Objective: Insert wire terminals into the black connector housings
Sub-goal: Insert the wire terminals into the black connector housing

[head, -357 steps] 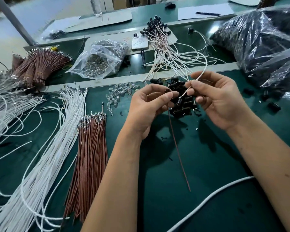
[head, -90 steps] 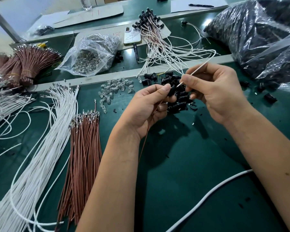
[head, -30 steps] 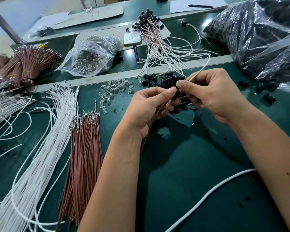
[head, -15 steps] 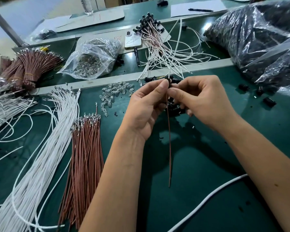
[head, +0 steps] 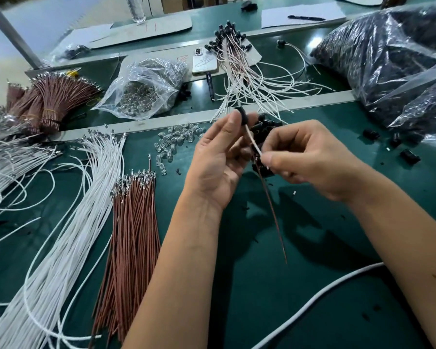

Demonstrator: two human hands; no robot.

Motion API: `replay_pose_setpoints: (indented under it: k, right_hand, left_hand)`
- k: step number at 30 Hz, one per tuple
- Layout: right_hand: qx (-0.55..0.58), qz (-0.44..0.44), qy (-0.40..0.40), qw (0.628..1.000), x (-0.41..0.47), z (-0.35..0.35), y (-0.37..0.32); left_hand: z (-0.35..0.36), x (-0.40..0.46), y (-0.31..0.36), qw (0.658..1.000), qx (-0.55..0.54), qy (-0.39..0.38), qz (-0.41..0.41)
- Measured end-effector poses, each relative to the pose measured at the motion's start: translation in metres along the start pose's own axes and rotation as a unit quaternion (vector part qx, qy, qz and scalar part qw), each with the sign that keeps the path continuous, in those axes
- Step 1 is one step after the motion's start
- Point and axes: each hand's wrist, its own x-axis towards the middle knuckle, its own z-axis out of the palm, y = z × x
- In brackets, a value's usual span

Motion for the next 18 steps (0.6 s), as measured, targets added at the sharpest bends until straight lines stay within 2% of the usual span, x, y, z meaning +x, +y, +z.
replay_pose_setpoints:
  k: [3, 5, 7, 10, 12, 14, 18]
  right_hand:
    - [-0.042, 0.054, -0.182, 0.981, -0.005, -0.009, -0.004]
    - [-0.05, 0.076, -0.245, 0.965, -0.008, -0.011, -0.004]
    - [-0.029, 0.073, -0.225, 0.971, -0.007, -0.007, -0.003]
    - [0.036, 0.047, -0.075, 0.995, -0.001, 0.004, 0.003]
    - [0.044, 0.03, -0.032, 0.998, 0.001, 0.005, 0.005]
    - [0.038, 0.026, -0.064, 0.997, -0.001, 0.0, 0.004]
    - [0.007, 0.057, -0.175, 0.983, -0.006, -0.006, 0.0]
  left_hand:
    - [-0.005, 0.002, 0.006, 0.999, -0.044, 0.008, 0.012]
    - [-0.006, 0.002, 0.006, 0.999, -0.032, 0.007, 0.024]
    - [-0.005, 0.001, 0.003, 0.999, 0.001, -0.014, 0.035]
    - [-0.001, -0.002, 0.0, 0.994, 0.076, -0.064, 0.047]
    - [-0.001, -0.004, 0.0, 0.991, 0.084, -0.085, 0.056]
    - [-0.002, -0.005, 0.001, 0.99, 0.061, -0.106, 0.067]
    - [-0.004, -0.006, 0.002, 0.987, 0.036, -0.14, 0.074]
